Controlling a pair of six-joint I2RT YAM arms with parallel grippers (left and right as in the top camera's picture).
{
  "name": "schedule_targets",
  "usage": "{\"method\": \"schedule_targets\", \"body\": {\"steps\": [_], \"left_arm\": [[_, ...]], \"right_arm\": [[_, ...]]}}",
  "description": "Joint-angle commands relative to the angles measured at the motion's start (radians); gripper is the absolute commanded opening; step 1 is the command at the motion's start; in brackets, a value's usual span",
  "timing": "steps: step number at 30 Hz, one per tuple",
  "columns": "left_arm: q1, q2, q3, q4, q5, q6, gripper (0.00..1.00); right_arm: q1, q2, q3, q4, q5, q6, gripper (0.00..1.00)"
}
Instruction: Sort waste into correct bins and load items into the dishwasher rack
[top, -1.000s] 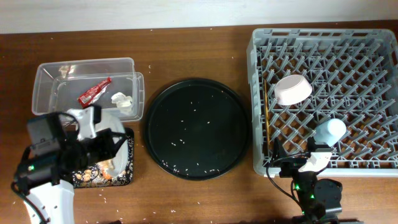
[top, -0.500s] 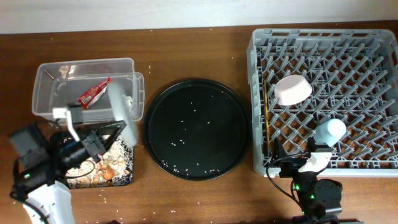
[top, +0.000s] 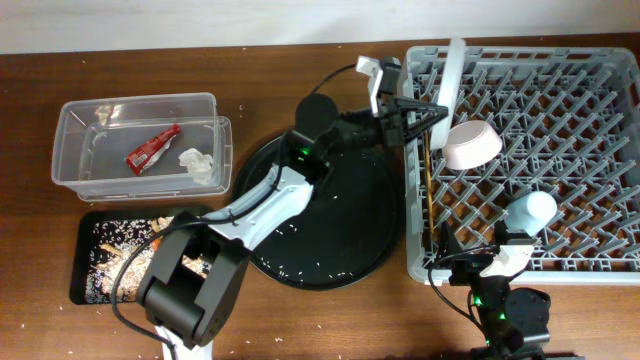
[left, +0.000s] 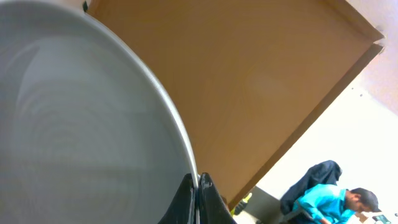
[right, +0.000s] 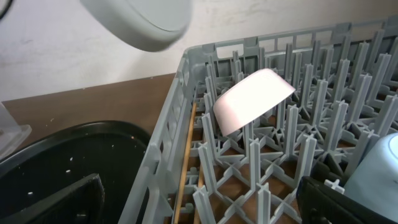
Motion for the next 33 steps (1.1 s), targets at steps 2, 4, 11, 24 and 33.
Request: {"method": "schedule_targets", "body": {"steps": [2,4,11,24,33], "left_arm": [[-0.006,0.06,0.034,-0.238,-0.157,0.014,0.0],[-0.011,0.117,0.034,-0.251,-0.142,-0.013,0.0],[0.053,0.1,0.035,-0.285,-0.143,-0.049,0.99],[0.225,-1.154,0.028,-2.024,-1.1,0.674,0.99],[0.367,-1.681,-0.863,-1.334,-0.996,0.799,0.99]], "right_arm": [[-0.003,-0.006,-0.007,-0.002,0.002,-0.003,0.98],[-0.003,-0.006,-0.007,-0.002,0.002,-0.003,0.98],[-0.003,-0.006,-0.007,-0.002,0.002,-0.003,0.98],[-0.003,-0.006,-0.007,-0.002,0.002,-0.003,0.98],[-0.003,-0.006,-0.007,-0.002,0.002,-0.003,0.98]]}}
